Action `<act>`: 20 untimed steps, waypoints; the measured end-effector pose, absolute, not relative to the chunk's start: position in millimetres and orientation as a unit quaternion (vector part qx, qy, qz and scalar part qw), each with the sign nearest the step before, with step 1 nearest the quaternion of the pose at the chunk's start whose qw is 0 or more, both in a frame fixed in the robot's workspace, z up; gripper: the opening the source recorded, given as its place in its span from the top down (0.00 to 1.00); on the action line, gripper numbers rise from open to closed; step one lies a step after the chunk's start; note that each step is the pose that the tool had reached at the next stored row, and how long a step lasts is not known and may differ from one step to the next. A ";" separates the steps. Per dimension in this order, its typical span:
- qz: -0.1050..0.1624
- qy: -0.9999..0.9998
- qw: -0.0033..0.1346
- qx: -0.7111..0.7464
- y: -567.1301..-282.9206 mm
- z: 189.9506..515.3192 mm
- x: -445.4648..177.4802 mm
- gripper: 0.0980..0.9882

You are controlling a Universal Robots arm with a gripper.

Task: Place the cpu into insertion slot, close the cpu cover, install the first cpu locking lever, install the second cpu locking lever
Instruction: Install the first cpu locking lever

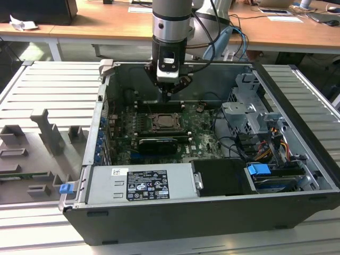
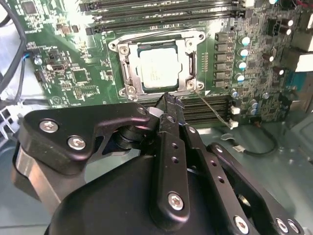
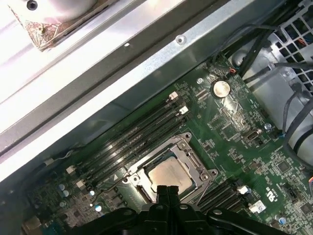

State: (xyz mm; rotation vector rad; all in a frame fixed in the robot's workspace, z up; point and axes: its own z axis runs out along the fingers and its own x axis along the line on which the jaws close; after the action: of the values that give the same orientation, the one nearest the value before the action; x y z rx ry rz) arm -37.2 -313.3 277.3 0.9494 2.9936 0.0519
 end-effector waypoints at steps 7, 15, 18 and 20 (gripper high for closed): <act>0.017 0.965 0.000 0.262 -313.3 277.3 -37.2 0.99; 0.016 0.978 -0.001 0.210 -313.3 277.3 -37.2 0.99; 0.016 0.984 -0.002 0.175 -313.3 277.3 -37.2 0.99; 0.016 0.988 -0.002 0.151 -313.3 277.2 -37.2 0.99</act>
State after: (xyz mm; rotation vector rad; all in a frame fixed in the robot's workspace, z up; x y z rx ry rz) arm -37.2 -313.3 277.2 0.4737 3.1098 0.0515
